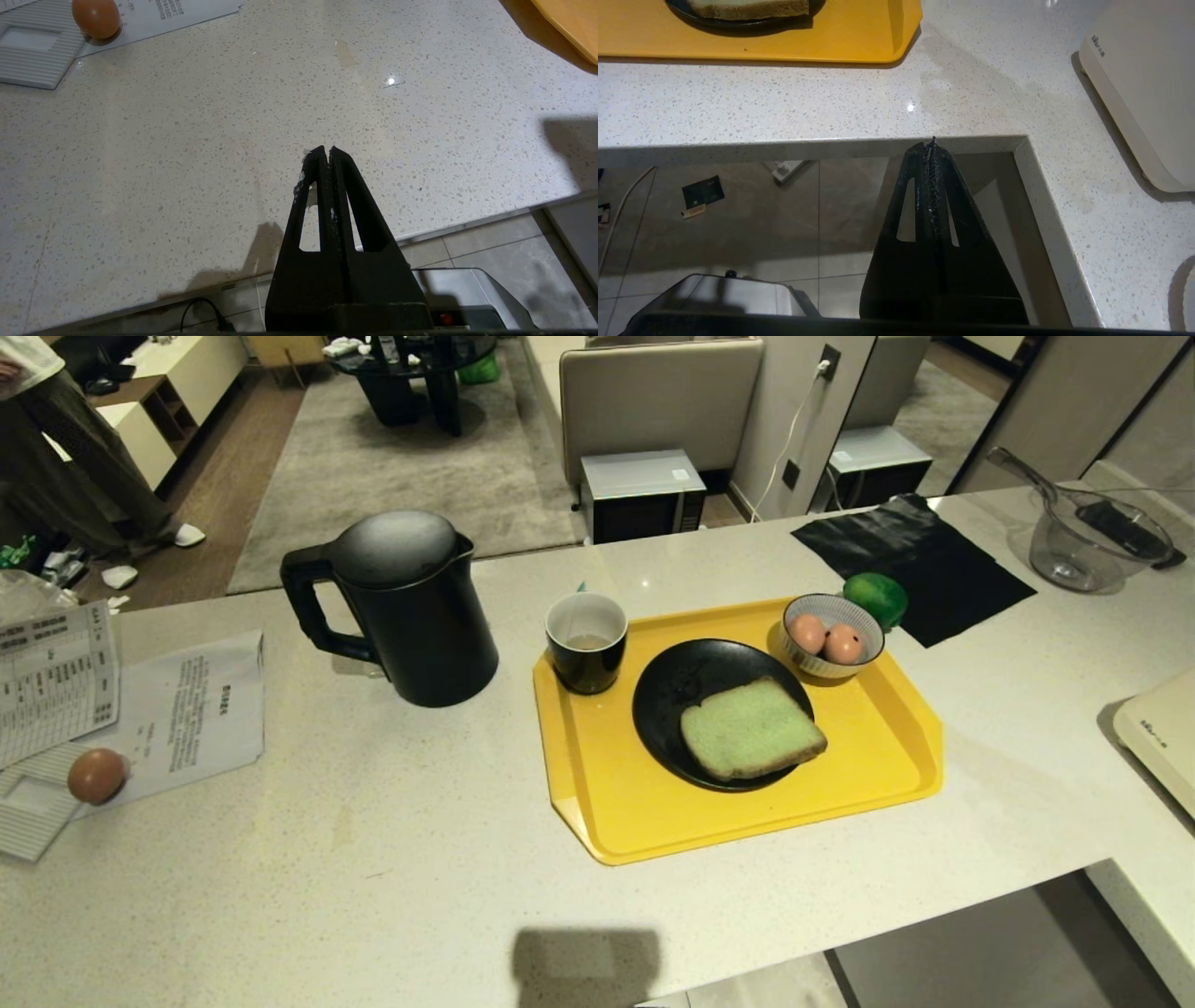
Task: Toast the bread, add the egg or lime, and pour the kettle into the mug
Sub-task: Pick up the kettle
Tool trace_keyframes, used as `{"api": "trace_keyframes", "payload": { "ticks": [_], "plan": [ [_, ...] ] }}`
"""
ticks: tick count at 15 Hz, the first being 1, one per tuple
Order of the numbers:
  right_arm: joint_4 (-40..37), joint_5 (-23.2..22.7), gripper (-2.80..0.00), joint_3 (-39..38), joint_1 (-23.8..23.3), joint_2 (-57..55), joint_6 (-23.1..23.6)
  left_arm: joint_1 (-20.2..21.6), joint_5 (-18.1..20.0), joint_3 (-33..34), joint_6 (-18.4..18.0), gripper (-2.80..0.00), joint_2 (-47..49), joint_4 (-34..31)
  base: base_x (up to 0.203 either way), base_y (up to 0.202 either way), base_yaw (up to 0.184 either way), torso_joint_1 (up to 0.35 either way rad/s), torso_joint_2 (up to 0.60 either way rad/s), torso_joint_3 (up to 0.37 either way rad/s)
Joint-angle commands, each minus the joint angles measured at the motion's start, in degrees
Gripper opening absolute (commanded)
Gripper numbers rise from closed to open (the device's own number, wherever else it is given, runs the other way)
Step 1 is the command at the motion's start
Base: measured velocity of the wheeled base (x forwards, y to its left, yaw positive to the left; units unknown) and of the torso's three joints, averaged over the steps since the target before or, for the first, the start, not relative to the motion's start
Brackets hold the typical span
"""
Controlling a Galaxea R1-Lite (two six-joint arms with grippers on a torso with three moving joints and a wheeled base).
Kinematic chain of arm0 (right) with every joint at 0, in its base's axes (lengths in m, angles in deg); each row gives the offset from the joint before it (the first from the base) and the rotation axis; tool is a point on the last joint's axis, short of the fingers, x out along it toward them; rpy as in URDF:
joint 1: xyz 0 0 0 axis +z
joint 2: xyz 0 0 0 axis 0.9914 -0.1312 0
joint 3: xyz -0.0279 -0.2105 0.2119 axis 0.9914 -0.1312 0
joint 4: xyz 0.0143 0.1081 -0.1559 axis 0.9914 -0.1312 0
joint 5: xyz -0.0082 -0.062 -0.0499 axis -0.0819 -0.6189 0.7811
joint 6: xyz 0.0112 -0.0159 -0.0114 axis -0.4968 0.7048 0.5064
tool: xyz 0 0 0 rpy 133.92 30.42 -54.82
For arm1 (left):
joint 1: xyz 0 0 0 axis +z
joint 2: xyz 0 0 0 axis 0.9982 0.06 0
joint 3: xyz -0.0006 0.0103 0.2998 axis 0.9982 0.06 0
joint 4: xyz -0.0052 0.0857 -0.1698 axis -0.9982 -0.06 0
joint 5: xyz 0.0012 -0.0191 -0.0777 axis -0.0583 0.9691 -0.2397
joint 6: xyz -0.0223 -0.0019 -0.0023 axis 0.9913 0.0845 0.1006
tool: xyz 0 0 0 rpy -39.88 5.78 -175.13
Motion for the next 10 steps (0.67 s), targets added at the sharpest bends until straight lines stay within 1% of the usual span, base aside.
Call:
{"api": "trace_keyframes", "payload": {
  "ticks": [1, 8, 10],
  "plan": [
    [0.82, -0.11, -2.80, -1.49, 0.02, -0.09, 0.38, 0.05, -0.02, 0.08, 0.00, -2.80, 0.04, 0.01, 0.000, 0.000, 0.000, 0.000, 0.00, 0.000],
    [0.44, -0.44, -2.80, -1.32, 0.02, -0.10, 0.36, 0.07, -0.02, 0.09, 0.00, -2.80, -0.03, 0.00, 0.000, 0.000, 0.000, 0.000, 0.00, 0.000],
    [-0.30, -0.15, -2.80, -1.11, 0.02, -0.12, -1.55, 0.03, -0.02, 0.09, 0.00, -2.80, -0.04, 0.00, 0.000, 0.000, 0.000, 0.000, 0.00, 0.000]
  ]
}}
